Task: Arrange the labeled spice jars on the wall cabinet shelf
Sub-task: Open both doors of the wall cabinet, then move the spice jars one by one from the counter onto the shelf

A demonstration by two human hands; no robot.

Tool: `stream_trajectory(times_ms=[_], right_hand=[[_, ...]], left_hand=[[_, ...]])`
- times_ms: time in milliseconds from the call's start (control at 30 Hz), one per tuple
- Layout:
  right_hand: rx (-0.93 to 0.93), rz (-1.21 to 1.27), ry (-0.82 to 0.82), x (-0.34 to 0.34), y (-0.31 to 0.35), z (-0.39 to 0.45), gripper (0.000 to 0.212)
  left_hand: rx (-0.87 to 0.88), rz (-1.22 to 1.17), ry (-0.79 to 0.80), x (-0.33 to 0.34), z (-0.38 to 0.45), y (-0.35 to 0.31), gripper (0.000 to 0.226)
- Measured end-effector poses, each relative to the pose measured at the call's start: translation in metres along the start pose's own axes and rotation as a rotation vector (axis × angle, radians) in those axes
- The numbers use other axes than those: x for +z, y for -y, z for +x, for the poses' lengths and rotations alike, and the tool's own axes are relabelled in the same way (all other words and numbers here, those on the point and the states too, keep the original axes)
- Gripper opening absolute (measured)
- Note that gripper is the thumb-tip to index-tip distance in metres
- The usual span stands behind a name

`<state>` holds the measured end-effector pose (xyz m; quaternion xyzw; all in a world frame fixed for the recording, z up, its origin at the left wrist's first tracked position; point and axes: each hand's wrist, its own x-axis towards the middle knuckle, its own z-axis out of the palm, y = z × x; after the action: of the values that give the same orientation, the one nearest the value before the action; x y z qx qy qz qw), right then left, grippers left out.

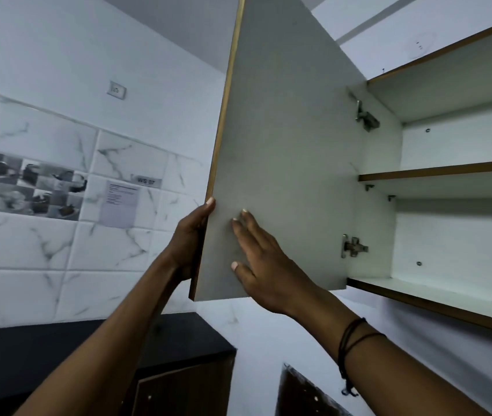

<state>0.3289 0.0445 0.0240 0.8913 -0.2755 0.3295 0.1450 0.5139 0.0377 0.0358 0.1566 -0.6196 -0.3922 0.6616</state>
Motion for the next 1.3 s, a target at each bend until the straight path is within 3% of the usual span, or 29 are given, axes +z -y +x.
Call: stream_trajectory(times_ms=[167, 300, 567, 700, 767, 867, 933, 1133, 1300], right_hand=[[0.049, -0.02, 0.155, 0.032, -0.005, 0.033, 0.066], [0.058, -0.047, 0.176, 0.054, -0.008, 0.046, 0.068], [0.048, -0.066, 0.148, 0.063, -0.01, 0.047, 0.072], [0.066, -0.046, 0.117, 0.059, -0.005, 0.042, 0.068], [0.095, -0.008, 0.092, 0.055, -0.001, 0.036, 0.066], [0.091, 0.018, 0.004, 0.046, 0.004, 0.024, 0.064], [0.094, -0.005, -0.084, 0.039, 0.004, 0.013, 0.06], [0.247, 0.007, -0.195, 0.037, -0.011, -0.04, 0.053], [0.403, 0.034, -0.165, 0.08, -0.014, -0.142, 0.052]], left_hand=[[-0.03, 0.147, -0.158, -0.037, 0.007, 0.008, 0.048], [0.056, 0.32, -0.313, -0.052, 0.011, 0.022, 0.045], [0.15, 0.507, -0.42, -0.055, 0.014, 0.03, 0.042], [0.372, 0.866, -0.641, -0.044, 0.009, 0.041, 0.036], [0.567, 1.099, -0.692, -0.035, 0.002, 0.045, 0.049], [0.867, 1.291, -0.615, -0.023, -0.009, 0.046, 0.049], [0.909, 1.298, -0.521, -0.008, -0.016, 0.051, 0.044], [0.434, 1.025, -0.279, 0.036, -0.046, 0.094, 0.055], [0.224, 0.861, 0.024, 0.051, -0.105, 0.173, 0.048]])
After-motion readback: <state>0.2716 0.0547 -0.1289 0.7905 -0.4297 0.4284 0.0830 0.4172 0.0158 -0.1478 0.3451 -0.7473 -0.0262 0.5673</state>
